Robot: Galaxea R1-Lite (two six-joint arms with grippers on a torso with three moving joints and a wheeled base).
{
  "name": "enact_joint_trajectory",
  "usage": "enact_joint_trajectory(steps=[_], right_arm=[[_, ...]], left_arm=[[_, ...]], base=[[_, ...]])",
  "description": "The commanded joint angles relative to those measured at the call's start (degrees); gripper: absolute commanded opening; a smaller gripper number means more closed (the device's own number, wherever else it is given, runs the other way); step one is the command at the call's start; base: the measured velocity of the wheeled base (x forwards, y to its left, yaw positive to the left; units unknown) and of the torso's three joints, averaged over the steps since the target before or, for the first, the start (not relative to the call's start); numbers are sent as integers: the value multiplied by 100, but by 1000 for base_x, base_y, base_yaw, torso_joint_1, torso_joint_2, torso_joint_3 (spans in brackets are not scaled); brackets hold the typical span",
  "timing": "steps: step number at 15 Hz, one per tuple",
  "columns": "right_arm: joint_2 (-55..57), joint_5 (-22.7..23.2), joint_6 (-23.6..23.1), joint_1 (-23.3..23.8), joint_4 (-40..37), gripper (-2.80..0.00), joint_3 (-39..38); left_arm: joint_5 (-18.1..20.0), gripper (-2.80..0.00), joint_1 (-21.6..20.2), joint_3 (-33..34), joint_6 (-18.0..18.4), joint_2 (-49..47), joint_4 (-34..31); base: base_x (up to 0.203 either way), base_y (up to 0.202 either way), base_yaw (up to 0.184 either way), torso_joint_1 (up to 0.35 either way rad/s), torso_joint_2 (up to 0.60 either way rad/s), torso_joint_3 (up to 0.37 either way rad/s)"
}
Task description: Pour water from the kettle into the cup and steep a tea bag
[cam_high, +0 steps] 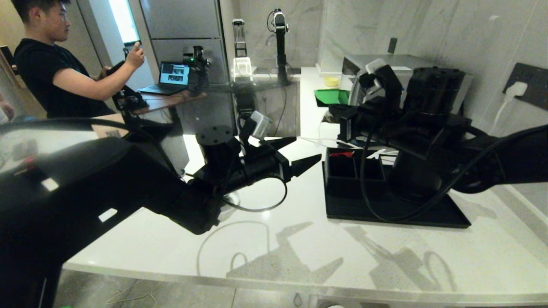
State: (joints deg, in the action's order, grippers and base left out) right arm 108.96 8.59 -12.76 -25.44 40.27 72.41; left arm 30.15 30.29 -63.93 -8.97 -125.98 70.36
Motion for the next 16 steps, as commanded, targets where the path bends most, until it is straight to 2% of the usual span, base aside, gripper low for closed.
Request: enact_joint_trajectory(steps=[1,10,16], right_arm=[[-15,10,-7,-5,25,-280,1],[-59,2,-16,-13,-1,-280,-8],[-77,-7,-16,-216,-19,-280,1]], left_arm=[[17,0,12,-40,-8,-77,40],[17,0,-58,-373,115,-322,25],[26,0,-111,-728,115,-425,-23]], base=[[0,0,0,0,0,0],[0,0,0,0,0,0],[0,0,0,0,0,0]])
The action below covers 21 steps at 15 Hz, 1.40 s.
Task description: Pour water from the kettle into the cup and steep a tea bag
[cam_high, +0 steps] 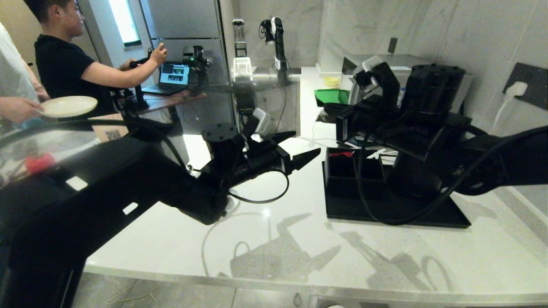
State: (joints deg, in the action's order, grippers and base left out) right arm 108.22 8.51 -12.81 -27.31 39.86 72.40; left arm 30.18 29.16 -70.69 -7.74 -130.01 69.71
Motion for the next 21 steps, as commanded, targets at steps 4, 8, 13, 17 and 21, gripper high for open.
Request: enact_joint_trajectory(steps=[4,8,13,17,21], right_arm=[[-21,10,-11,-29,20,-280,11],[-37,10,-11,-38,-4,-280,11],[-37,10,-11,-47,-4,-280,11],[-42,10,-11,-55,-4,-280,20],[-37,10,-11,-55,-4,-280,20]], left_arm=[[14,0,11,-94,0,-61,17],[23,0,64,-102,-8,-68,17],[23,0,97,-304,-8,-141,-1],[23,0,116,-357,-8,-191,-36],[23,0,118,-352,0,-217,-33]], base=[[0,0,0,0,0,0],[0,0,0,0,0,0],[0,0,0,0,0,0],[0,0,0,0,0,0],[0,0,0,0,0,0]])
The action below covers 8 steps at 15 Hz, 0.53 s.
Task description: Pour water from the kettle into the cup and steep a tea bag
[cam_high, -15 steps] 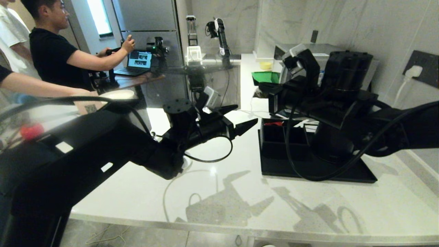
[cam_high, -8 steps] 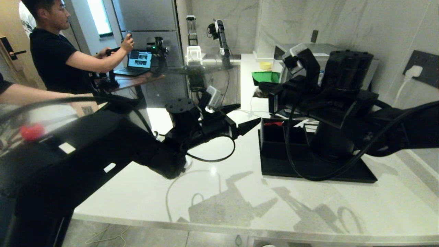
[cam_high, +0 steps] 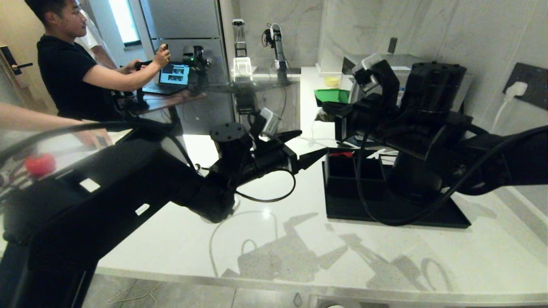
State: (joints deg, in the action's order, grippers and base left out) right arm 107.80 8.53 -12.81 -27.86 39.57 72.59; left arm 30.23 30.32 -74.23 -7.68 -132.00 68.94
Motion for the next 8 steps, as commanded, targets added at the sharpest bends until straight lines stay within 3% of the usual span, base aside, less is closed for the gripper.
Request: enact_joint_trajectory(steps=[1,8], right_arm=[[4,8,-11,-1,24,-280,-9],[13,8,-11,-9,24,-280,-9]], left_arm=[[18,0,0,-2,-5,-19,48],[18,0,0,-4,-5,-36,67]], base=[[0,0,0,0,0,0],[0,0,0,0,0,0]])
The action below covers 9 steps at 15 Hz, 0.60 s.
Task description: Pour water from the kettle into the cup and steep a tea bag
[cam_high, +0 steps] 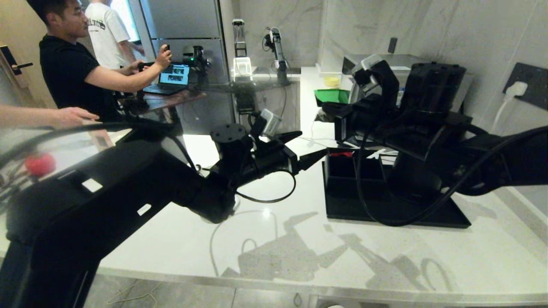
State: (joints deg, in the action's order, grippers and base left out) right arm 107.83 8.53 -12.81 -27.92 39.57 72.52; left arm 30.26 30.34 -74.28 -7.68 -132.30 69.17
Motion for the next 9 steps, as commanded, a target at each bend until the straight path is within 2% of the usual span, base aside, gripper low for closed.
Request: enact_joint_trajectory(steps=[1,2,9], right_arm=[[10,8,-11,-3,24,-280,-1],[10,8,-11,-3,24,-280,-1],[10,8,-11,-12,24,-280,-1]], left_arm=[[16,0,-2,1,-5,-6,52],[24,-280,-2,1,-5,-15,53],[15,-280,-11,-8,-5,3,44]], base=[[0,0,0,0,0,0],[0,0,0,0,0,0],[0,0,0,0,0,0]])
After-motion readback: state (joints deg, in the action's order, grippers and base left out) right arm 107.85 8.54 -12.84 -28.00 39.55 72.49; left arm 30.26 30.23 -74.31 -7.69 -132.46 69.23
